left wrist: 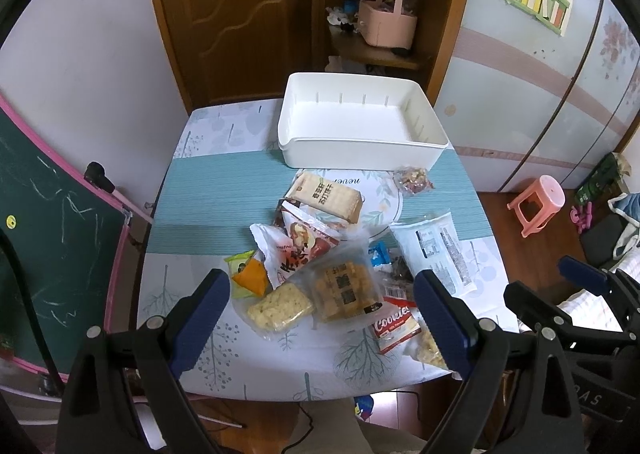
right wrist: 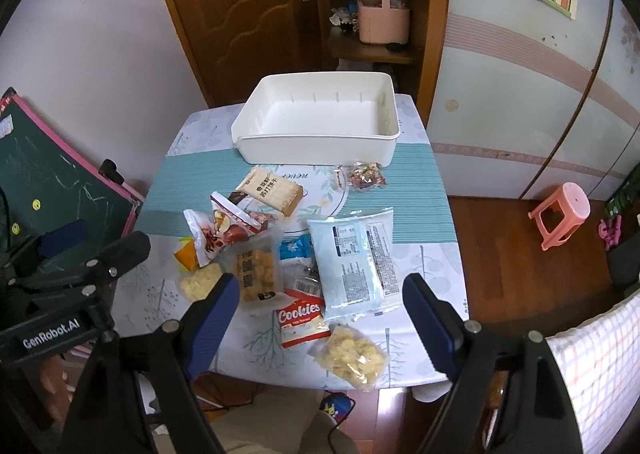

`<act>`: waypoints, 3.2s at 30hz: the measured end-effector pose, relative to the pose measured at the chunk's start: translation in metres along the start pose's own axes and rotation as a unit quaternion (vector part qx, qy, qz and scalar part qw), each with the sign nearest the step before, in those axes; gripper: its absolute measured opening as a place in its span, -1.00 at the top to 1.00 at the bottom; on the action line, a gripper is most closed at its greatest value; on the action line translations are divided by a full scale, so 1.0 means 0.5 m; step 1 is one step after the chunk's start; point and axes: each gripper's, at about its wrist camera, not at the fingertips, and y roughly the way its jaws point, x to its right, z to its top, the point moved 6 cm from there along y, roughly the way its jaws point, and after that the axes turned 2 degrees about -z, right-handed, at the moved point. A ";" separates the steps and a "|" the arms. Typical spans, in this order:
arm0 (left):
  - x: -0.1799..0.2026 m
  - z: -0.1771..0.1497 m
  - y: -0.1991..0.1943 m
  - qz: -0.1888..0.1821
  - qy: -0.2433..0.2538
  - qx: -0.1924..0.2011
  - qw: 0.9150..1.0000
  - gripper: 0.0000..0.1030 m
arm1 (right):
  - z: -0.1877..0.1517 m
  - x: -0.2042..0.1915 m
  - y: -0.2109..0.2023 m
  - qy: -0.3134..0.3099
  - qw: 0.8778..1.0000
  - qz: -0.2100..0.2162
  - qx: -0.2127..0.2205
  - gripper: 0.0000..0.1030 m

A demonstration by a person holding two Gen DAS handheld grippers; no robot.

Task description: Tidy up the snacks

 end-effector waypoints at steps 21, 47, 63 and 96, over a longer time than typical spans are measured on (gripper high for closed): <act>-0.080 -0.074 0.164 0.022 0.001 -0.060 0.998 -0.80 | -0.094 0.033 0.137 -0.025 0.996 0.011 -0.084 -0.63; -0.182 -0.202 0.398 -0.043 -0.001 -0.196 0.980 -0.80 | -0.274 0.057 0.336 -0.087 0.975 0.040 -0.199 -0.55; -0.149 -0.199 0.471 -0.023 0.120 -0.216 0.969 -0.61 | -0.313 -0.008 0.382 -0.170 0.963 0.043 -0.204 0.14; -0.009 0.114 0.192 -0.068 0.070 -0.032 0.995 -0.05 | 0.038 -0.035 0.191 -0.114 0.986 0.112 -0.040 0.17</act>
